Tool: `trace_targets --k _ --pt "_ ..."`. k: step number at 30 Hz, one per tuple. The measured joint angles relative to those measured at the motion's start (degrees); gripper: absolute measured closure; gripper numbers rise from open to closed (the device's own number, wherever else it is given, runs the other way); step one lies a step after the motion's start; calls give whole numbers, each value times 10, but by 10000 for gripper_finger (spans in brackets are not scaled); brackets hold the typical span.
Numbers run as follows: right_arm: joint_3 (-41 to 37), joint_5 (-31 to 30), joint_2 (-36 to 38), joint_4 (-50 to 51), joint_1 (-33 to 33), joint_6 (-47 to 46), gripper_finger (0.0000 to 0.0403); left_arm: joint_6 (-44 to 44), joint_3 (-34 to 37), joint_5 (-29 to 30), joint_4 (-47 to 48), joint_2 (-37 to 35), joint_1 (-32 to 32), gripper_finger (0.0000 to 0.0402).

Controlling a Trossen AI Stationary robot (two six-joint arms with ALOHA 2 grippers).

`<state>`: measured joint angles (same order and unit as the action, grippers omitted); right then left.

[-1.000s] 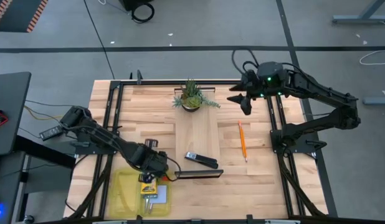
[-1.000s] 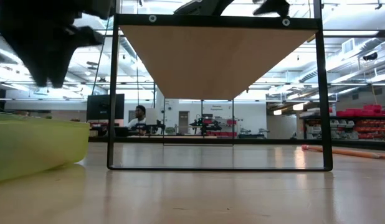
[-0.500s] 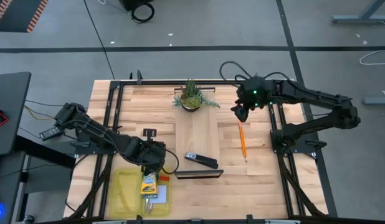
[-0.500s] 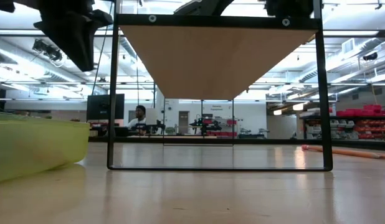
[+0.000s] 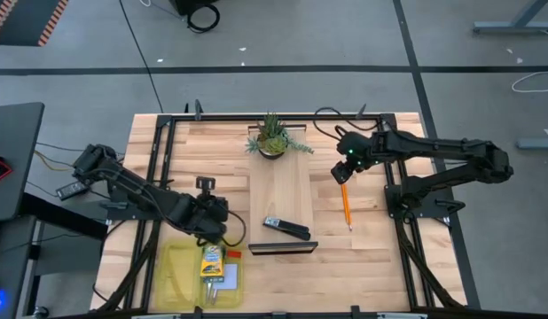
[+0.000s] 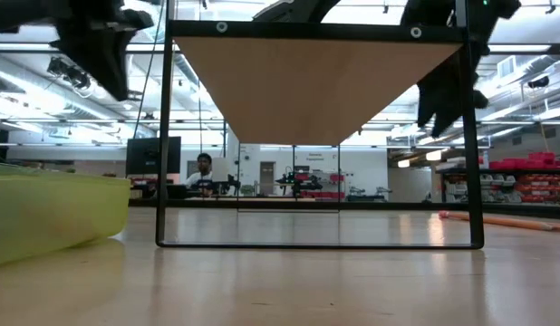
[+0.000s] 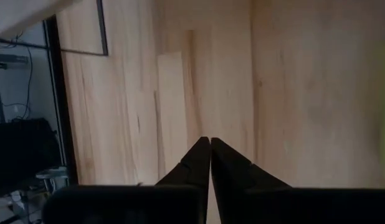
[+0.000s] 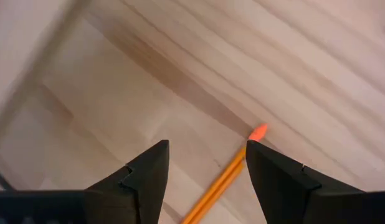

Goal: Pack school essentials
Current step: Put the pencil with the pencil top eraser into the supply box

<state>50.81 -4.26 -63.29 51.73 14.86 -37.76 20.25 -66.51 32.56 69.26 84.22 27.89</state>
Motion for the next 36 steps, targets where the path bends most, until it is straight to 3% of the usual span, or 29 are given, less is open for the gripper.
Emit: trace_targets --k 10,20,30,36 --pt "-91 -17 0 -73 21 -45 183 13 92 3 -16 -140 -6 393" --pt "-136 -22 -5 -88 90 -81 199 59 178 9 -63 -290 -78 397" --pt "-136 -23 -110 -104 60 -91 242 87 192 47 -68 -365 -133 381" --pt "-126 -59 -146 -123 38 -117 253 87 191 47 -68 -386 -137 393"
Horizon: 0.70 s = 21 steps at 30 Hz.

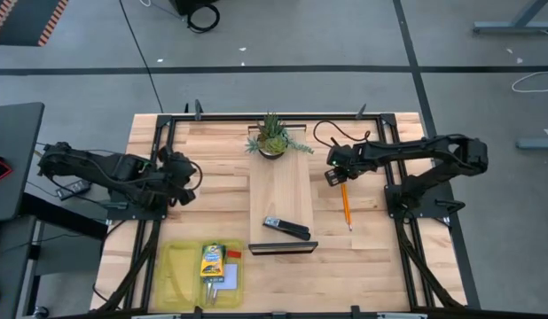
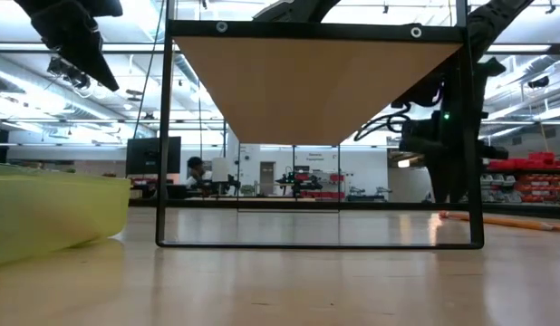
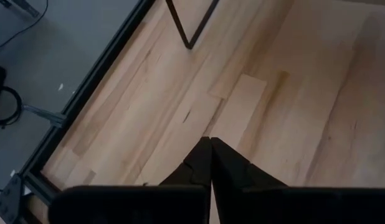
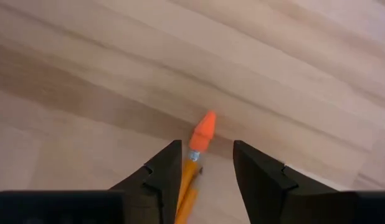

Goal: Pack school essentials
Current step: Put the pencil with the pencil top eraser into the supply box

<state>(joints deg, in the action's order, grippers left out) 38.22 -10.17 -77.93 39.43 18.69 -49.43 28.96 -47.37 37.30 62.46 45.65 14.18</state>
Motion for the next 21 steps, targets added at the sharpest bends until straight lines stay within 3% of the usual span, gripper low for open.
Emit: trace_targets --k 12,21 --pt "-2 -24 -34 -42 -5 -30 270 -3 0 0 10 -1 0 379" --pt "-2 -24 -52 -48 -6 -36 290 -15 0 -11 18 -1 0 393"
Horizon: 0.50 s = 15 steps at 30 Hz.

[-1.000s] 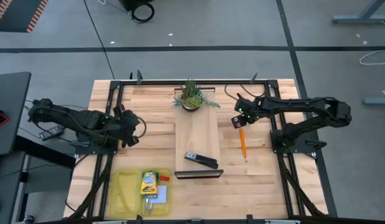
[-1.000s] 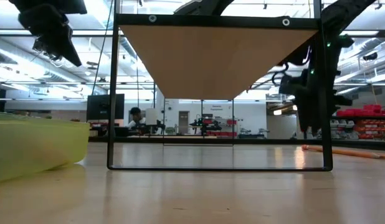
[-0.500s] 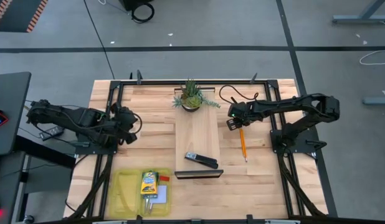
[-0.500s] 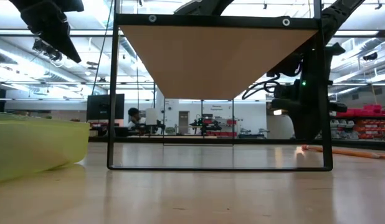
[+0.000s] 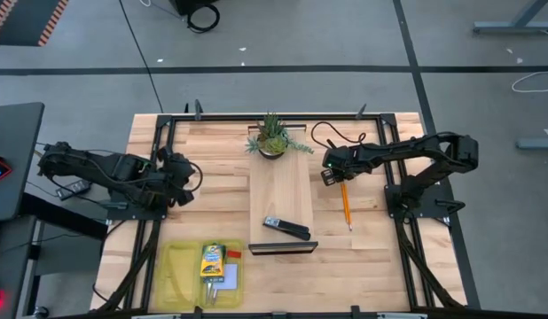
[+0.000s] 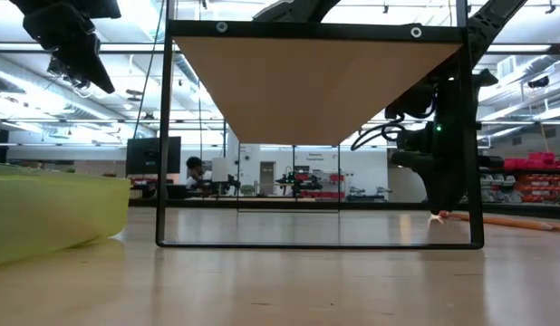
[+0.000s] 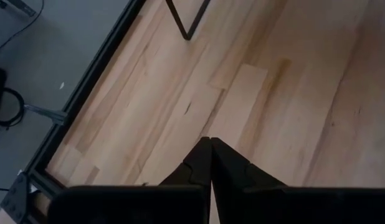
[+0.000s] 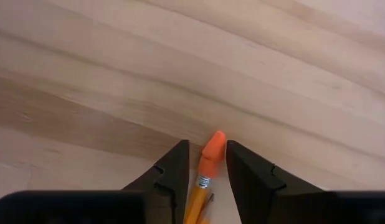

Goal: Pack school essentials
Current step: Put the pencil with the pencil top eraser into the supply box

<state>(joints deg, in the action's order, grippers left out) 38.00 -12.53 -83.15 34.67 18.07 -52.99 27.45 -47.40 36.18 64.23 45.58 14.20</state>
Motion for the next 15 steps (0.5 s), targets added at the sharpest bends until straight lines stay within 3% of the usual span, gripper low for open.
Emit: trace_targets --k 8,15 --pt "-7 8 0 -3 0 -32 315 -1 0 -1 0 0 0 381" --pt "-18 13 2 -13 0 -36 324 -3 0 -1 3 0 0 393"
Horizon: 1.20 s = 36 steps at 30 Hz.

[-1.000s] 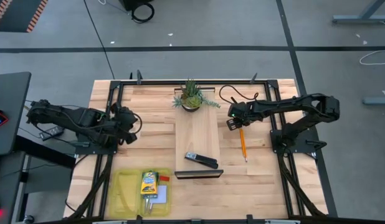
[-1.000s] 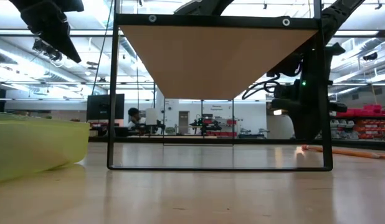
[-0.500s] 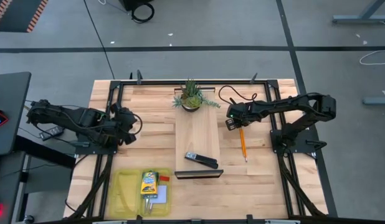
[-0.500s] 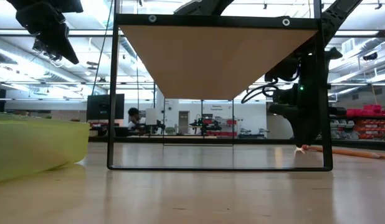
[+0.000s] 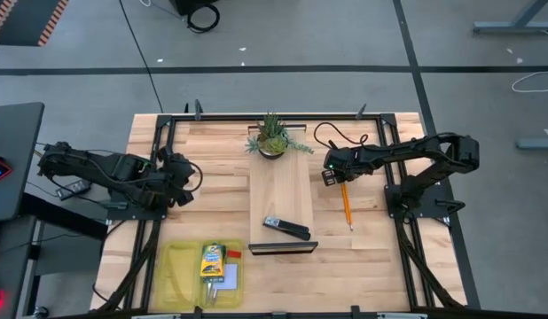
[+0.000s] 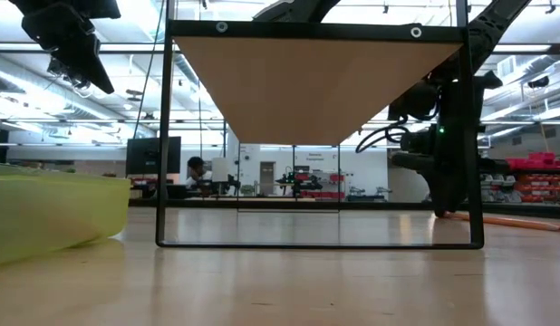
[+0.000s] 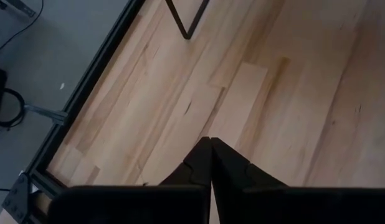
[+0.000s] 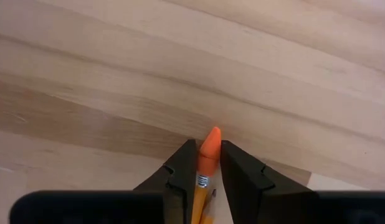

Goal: Pack school essentials
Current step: Put the pencil with the pencil top eraser into the supply box

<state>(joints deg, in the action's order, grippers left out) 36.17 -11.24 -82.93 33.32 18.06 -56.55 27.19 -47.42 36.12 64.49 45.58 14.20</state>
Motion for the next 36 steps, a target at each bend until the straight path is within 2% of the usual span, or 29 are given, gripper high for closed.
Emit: trace_targets --k 12,17,22,28,36 --pt "-3 -1 12 -3 0 -3 325 -9 0 -33 1 0 0 380" --pt "-4 0 44 10 0 -6 325 -8 -3 -88 -21 0 0 382" --pt "-4 7 106 16 0 -10 325 -8 -31 -144 -86 0 0 378" --pt "-3 -5 161 68 10 2 325 -29 -55 -143 -142 0 0 366" --pt "-3 34 108 40 33 55 306 -40 -55 -129 -140 2 0 374"
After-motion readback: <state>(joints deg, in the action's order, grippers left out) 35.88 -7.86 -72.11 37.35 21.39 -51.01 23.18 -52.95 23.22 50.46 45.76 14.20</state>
